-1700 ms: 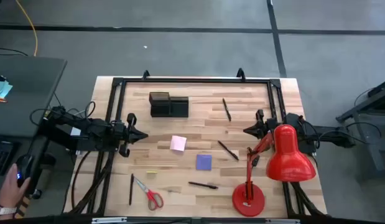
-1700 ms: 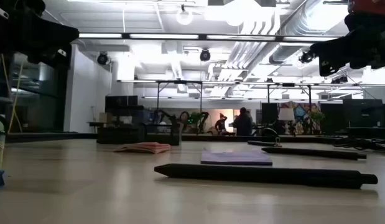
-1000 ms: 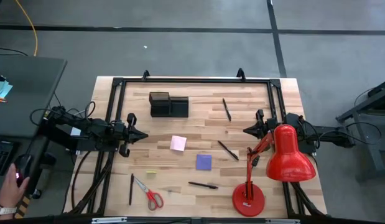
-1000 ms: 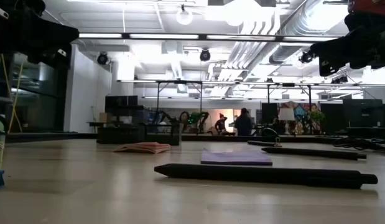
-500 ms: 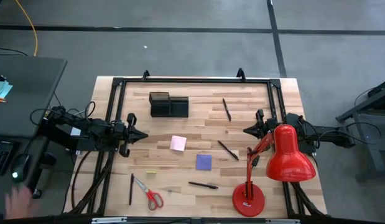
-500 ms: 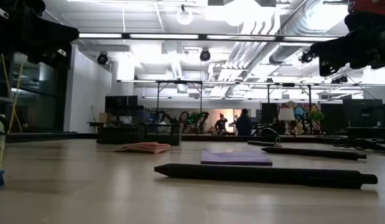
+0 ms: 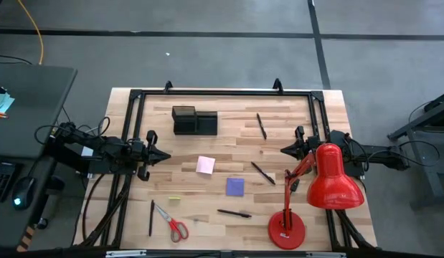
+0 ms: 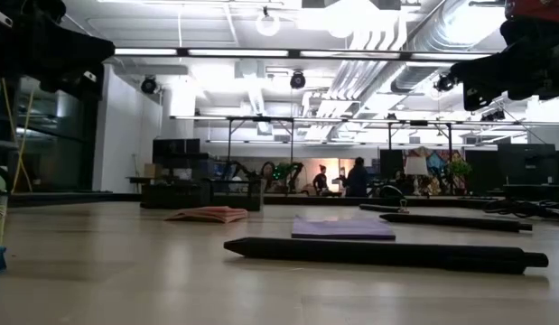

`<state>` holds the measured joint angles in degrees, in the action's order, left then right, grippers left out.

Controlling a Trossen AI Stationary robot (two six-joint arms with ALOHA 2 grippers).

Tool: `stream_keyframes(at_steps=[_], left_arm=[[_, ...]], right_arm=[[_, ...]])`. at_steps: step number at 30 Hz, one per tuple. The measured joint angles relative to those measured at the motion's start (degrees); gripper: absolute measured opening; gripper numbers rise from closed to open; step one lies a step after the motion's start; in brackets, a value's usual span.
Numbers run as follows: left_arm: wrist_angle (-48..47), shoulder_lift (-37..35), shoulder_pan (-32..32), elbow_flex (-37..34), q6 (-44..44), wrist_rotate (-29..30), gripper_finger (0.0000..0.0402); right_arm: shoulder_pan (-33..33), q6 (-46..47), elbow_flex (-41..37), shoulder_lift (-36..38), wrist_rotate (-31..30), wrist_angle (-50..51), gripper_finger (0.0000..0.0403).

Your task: Pick and place office supplies into organizer

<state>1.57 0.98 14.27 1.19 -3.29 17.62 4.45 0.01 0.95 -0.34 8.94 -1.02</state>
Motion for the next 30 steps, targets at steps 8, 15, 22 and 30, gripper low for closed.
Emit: stream_keyframes(at_steps=[8, 15, 22, 30], left_arm=[[0.0, 0.0, 0.0, 0.0, 0.0, 0.0, 0.0001], [0.0, 0.0, 0.0, 0.0, 0.0, 0.0, 0.0001], [3.4, 0.0, 0.0, 0.0, -1.6, 0.0, 0.0001], [3.9, 0.0, 0.0, 0.0, -2.4, -0.3, 0.0001]], right_arm=[[0.0, 3.0, 0.0, 0.0, 0.1, -0.8, 0.0], [0.0, 11.9, 0.0, 0.0, -0.4, -4.4, 0.0], [0.0, 17.6, 0.0, 0.0, -0.9, -6.0, 0.0], [0.0, 16.2, 0.0, 0.0, -6.4, -5.9, 0.0]])
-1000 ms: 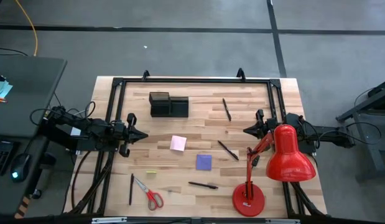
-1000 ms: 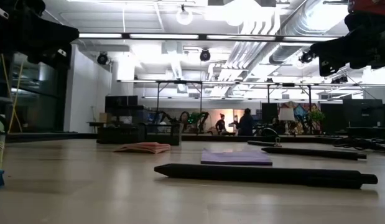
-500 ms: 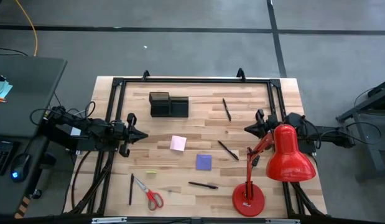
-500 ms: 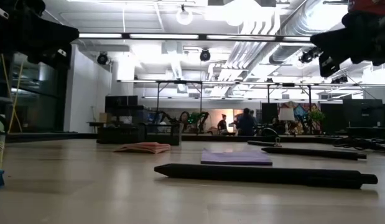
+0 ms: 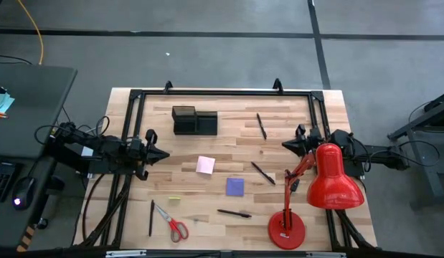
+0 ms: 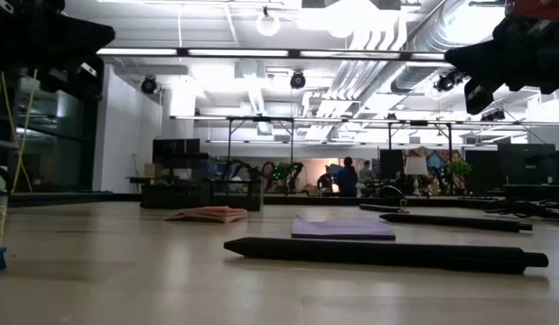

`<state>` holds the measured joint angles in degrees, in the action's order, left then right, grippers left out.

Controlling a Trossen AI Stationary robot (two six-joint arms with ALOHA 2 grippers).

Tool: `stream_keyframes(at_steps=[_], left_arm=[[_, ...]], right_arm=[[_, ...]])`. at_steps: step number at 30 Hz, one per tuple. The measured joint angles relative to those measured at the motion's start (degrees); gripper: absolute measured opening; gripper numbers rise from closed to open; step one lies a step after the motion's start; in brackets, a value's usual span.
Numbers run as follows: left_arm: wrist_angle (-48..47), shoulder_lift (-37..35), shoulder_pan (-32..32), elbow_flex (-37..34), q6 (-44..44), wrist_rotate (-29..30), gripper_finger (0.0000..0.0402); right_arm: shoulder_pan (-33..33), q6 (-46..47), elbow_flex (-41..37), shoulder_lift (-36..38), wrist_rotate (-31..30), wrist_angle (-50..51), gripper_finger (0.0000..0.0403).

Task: Pick and place office supplies into organizer
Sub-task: Put the black pen into the black desk organizer

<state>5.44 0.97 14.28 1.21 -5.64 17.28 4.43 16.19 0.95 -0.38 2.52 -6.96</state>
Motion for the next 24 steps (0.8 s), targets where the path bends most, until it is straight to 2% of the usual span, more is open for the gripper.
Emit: stream_keyframes(at_steps=[3, 7, 11, 14, 18, 24], left_arm=[[-2.3, 0.0, 0.0, 0.0, -0.2, 0.0, 0.0001], [-4.0, 0.3, 0.0, 0.0, -0.2, 0.0, 0.0001], [-4.0, 0.7, 0.0, 0.0, -0.2, 0.0, 0.0001], [-3.9, 0.7, 0.0, 0.0, -0.2, 0.2, 0.0001], [-3.9, 0.7, 0.0, 0.0, -1.4, 0.3, 0.0001], [-3.9, 0.7, 0.0, 0.0, -3.2, 0.3, 0.0001]], right_arm=[[0.0, -1.5, 0.0, -0.5, -4.0, 0.7, 0.0], [0.4, -2.5, 0.0, -3.2, -3.8, 1.1, 0.0], [0.9, 0.6, 0.0, -8.4, -5.2, 6.8, 0.0], [1.2, 2.5, 0.1, -14.0, -4.5, 7.0, 0.0], [1.2, 5.6, 0.1, -20.0, -6.6, 6.7, 0.0], [1.2, 12.6, 0.1, -24.8, -9.6, 5.4, 0.0]])
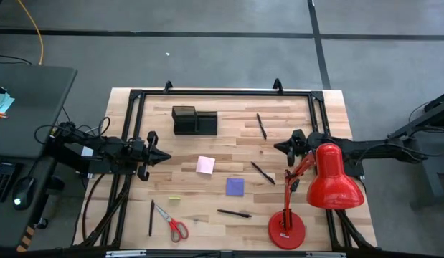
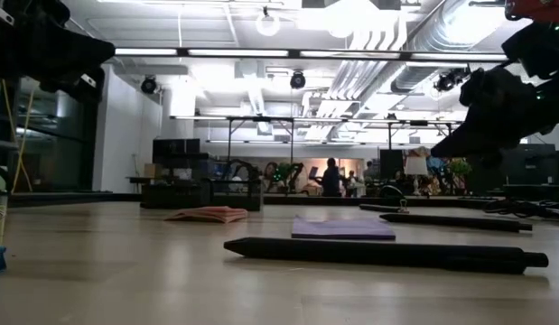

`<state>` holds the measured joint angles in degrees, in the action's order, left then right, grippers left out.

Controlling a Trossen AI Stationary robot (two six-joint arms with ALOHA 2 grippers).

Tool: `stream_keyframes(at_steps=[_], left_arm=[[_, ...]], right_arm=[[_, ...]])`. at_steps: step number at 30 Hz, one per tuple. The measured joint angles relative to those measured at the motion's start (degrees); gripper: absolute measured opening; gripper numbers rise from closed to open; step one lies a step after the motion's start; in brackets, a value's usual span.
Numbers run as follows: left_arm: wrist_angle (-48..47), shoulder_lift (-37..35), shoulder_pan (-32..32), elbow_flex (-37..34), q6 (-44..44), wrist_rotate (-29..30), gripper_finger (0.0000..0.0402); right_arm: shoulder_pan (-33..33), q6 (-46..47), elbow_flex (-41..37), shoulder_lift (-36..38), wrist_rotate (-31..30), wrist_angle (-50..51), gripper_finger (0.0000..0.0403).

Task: Pick and place office supplies into organizer
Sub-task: Put the black pen into the black desk organizer

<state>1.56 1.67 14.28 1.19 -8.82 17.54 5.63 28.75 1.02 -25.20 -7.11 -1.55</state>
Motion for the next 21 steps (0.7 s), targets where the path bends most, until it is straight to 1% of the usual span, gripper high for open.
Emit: stream_keyframes(at_steps=[5, 14, 17, 21], left_arm=[[0.0, 0.0, 0.0, 0.0, 0.0, 0.0, 0.0001], [0.0, 0.0, 0.0, 0.0, 1.4, 0.1, 0.0001], [0.0, 0.0, 0.0, 0.0, 1.5, 0.2, 0.0001], [0.0, 0.0, 0.0, 0.0, 1.5, 0.2, 0.0001]], right_arm=[[-0.3, 6.1, 0.0, -2.2, 0.1, -2.1, 0.0], [-0.8, 5.8, 0.1, -6.1, -0.2, -9.5, 0.0], [-0.8, 6.2, 0.2, -8.6, -0.2, -10.3, 0.0], [-0.8, 7.0, 2.3, -13.0, -0.5, -10.6, 0.0]])
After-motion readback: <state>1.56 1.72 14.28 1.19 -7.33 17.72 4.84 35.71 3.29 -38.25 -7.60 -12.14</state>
